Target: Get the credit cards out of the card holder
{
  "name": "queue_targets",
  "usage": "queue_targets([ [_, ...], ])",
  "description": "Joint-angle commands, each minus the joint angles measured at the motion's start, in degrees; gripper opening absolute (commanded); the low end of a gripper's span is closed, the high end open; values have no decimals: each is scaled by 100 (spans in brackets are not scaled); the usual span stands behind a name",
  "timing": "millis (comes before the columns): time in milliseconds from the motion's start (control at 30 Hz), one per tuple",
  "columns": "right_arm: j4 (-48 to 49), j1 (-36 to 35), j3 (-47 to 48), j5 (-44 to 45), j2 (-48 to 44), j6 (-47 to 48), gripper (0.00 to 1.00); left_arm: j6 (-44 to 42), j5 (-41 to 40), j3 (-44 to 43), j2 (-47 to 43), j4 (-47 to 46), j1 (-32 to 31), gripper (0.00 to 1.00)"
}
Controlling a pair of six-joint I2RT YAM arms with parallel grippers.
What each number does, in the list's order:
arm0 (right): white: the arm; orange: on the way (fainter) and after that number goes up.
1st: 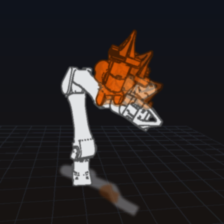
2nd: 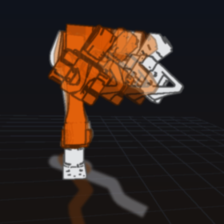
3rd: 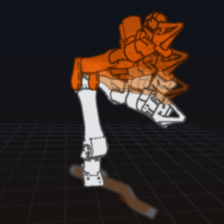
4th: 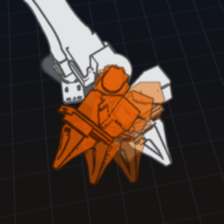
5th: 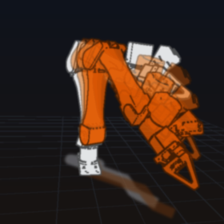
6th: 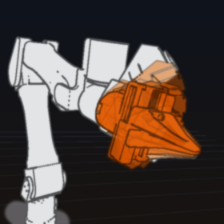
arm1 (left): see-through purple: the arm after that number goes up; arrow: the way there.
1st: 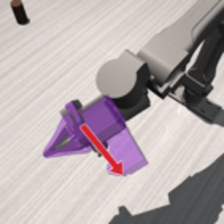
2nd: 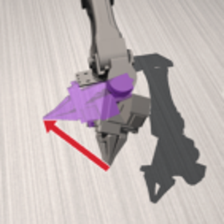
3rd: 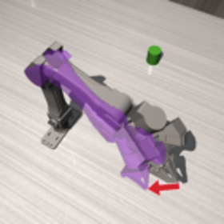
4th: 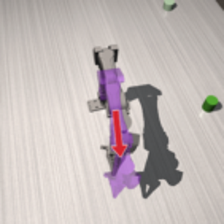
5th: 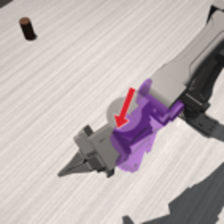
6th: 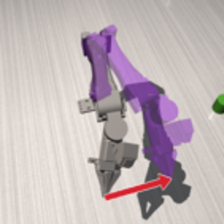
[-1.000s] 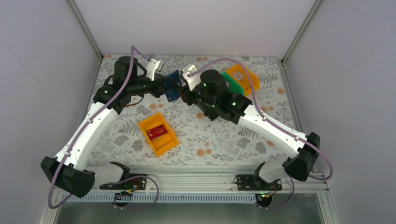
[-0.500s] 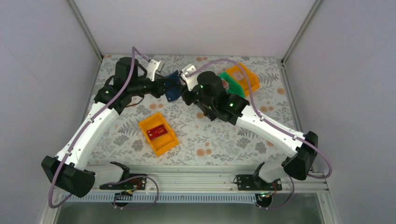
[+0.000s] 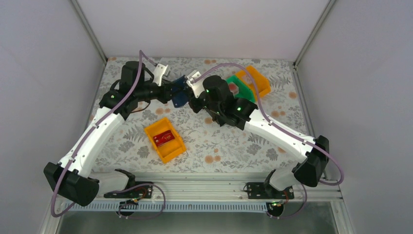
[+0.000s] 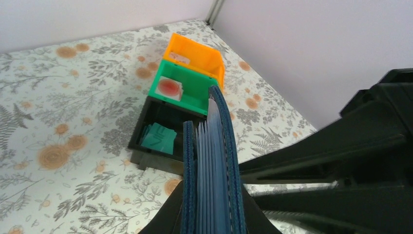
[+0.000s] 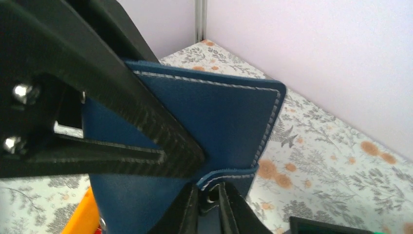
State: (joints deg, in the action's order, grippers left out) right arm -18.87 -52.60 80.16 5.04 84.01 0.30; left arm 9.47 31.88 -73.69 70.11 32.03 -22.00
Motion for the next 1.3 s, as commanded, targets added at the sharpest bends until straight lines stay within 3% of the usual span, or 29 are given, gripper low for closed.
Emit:
queue_targets([
  [0, -267, 37, -18, 412, 156, -38, 5, -33, 362, -1, -144, -197, -32, 2],
  [267, -173, 324, -106, 1040, -159, -248, 4, -95, 411, 254, -253, -223, -31, 2],
  [533, -16, 488, -357, 13, -466, -34, 4, -95, 418, 375, -298, -294, -28, 2],
  [733, 35, 810, -527, 6, -562, -92, 4, -507, 884, 480, -371, -359, -32, 2],
  [767, -5, 1043, -595, -355, -575, -91, 7, -623, 969, 496, -395, -359, -31, 2],
  [867, -173, 1562, -714, -1286, -727, 43, 53, -1083, 1306, 472, -434, -238, -28, 2],
  [933, -76, 1641, -895, -2137, -1059, 353, 90, -1468, 1513, 434, -465, -131, -32, 2],
  [967, -13, 1655, -1000, -2725, -1261, 564, 98, -1666, 1719, 415, -476, -69, -33, 2],
  [1067, 99, 1656, -1167, -4085, -1618, 892, 99, -2215, 2331, 247, -450, 121, -32, 2],
  [1167, 92, 1656, -1270, -4382, -1772, 1009, 99, -2781, 2891, 13, -367, 415, -32, 2],
  [1267, 116, 1656, -1475, -5040, -2049, 1315, 99, -3383, 2962, -268, -281, 841, -32, 2],
])
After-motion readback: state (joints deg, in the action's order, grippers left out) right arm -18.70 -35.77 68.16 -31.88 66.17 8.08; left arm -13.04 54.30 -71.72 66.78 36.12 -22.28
